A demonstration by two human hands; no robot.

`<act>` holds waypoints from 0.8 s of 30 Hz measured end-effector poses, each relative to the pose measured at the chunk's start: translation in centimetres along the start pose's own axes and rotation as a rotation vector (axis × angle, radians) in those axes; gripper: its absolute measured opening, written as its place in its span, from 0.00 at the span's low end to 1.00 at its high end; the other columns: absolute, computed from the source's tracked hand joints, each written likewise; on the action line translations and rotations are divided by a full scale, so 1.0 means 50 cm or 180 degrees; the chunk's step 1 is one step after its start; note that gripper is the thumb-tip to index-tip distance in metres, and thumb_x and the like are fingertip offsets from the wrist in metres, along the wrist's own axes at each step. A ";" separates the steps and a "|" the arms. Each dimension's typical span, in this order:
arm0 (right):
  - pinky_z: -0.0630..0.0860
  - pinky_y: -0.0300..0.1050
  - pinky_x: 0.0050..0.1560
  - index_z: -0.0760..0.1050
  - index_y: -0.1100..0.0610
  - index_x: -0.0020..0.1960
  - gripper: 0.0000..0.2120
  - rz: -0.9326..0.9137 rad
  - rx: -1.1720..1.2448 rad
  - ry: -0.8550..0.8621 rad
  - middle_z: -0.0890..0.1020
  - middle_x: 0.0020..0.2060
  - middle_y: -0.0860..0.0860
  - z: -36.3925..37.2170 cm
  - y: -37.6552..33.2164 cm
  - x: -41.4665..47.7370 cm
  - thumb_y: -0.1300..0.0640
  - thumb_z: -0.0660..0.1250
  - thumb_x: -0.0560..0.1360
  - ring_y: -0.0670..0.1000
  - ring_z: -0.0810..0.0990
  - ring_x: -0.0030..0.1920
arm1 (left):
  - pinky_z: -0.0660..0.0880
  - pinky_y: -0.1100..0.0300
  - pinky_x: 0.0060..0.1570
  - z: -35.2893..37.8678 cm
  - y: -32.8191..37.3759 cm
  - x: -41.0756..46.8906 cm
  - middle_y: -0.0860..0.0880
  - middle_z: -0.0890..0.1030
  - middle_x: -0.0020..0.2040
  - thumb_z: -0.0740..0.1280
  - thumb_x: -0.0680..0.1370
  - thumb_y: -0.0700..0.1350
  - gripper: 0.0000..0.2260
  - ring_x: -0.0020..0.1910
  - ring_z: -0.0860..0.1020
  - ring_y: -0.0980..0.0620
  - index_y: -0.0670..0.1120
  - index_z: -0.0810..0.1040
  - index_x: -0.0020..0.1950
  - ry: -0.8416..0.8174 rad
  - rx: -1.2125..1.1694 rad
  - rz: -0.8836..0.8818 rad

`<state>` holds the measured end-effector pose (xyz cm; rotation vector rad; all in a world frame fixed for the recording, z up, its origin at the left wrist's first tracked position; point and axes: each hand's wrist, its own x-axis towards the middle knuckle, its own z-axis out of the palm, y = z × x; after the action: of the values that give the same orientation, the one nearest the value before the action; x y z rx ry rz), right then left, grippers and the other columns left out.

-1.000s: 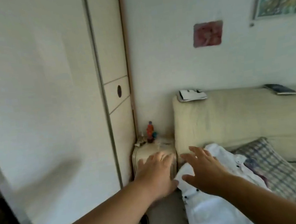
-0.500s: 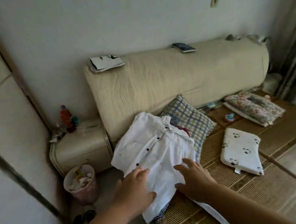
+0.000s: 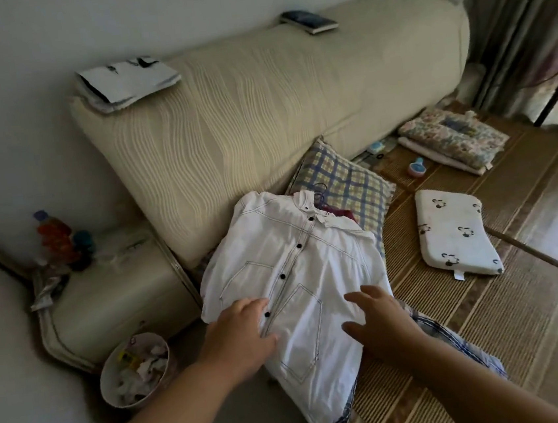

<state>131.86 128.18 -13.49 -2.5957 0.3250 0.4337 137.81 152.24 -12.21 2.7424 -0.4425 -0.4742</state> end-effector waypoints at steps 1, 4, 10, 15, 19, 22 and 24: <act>0.67 0.49 0.68 0.62 0.45 0.72 0.29 0.0042 0.0084 0.0060 0.59 0.74 0.52 -0.006 0.000 0.023 0.42 0.65 0.74 0.53 0.67 0.69 | 0.62 0.51 0.69 -0.002 -0.002 0.027 0.54 0.62 0.74 0.64 0.74 0.60 0.31 0.72 0.62 0.52 0.56 0.60 0.74 -0.0026 -0.0037 0.0024; 0.68 0.48 0.67 0.62 0.44 0.72 0.29 0.0111 0.0249 0.0167 0.60 0.74 0.52 -0.021 0.001 0.087 0.42 0.66 0.74 0.52 0.69 0.67 | 0.61 0.50 0.69 -0.011 0.001 0.102 0.54 0.62 0.74 0.64 0.74 0.59 0.30 0.72 0.62 0.52 0.56 0.61 0.74 -0.0166 -0.0070 0.0088; 0.67 0.48 0.68 0.60 0.45 0.72 0.30 0.0337 0.0541 0.0139 0.62 0.73 0.51 -0.036 0.037 0.283 0.43 0.66 0.73 0.52 0.68 0.68 | 0.62 0.52 0.69 -0.021 0.010 0.308 0.55 0.63 0.73 0.63 0.74 0.60 0.27 0.71 0.62 0.54 0.58 0.64 0.72 -0.0371 0.0128 0.0109; 0.68 0.46 0.65 0.59 0.46 0.73 0.32 0.0611 0.0717 0.0072 0.65 0.71 0.51 -0.048 0.092 0.470 0.44 0.67 0.73 0.51 0.69 0.67 | 0.60 0.51 0.70 -0.007 0.047 0.501 0.55 0.62 0.73 0.63 0.74 0.61 0.27 0.71 0.63 0.53 0.57 0.64 0.72 -0.0708 0.0066 -0.0007; 0.71 0.47 0.63 0.57 0.47 0.74 0.34 0.0785 0.0810 0.0025 0.64 0.72 0.52 -0.060 0.140 0.623 0.44 0.68 0.72 0.52 0.71 0.65 | 0.61 0.51 0.70 0.010 0.077 0.653 0.55 0.61 0.74 0.63 0.75 0.60 0.27 0.71 0.63 0.53 0.57 0.64 0.72 -0.0834 0.0016 0.0050; 0.72 0.48 0.63 0.57 0.48 0.74 0.35 0.0859 0.0876 0.0015 0.65 0.72 0.52 -0.052 0.178 0.739 0.44 0.67 0.73 0.53 0.71 0.66 | 0.63 0.51 0.69 0.033 0.088 0.756 0.55 0.61 0.74 0.64 0.74 0.60 0.28 0.70 0.64 0.53 0.57 0.63 0.73 -0.0909 0.0039 0.0124; 0.70 0.50 0.65 0.57 0.48 0.74 0.35 0.0823 0.0869 0.0048 0.66 0.71 0.52 -0.040 0.196 0.809 0.43 0.67 0.73 0.54 0.69 0.68 | 0.61 0.51 0.70 0.047 0.091 0.818 0.54 0.59 0.75 0.64 0.74 0.59 0.28 0.72 0.61 0.52 0.58 0.62 0.73 -0.0952 0.0202 0.0205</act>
<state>166.66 112.80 -30.53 -2.2993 0.6804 0.4251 172.50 133.17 -23.69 2.7146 -0.6258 -0.8724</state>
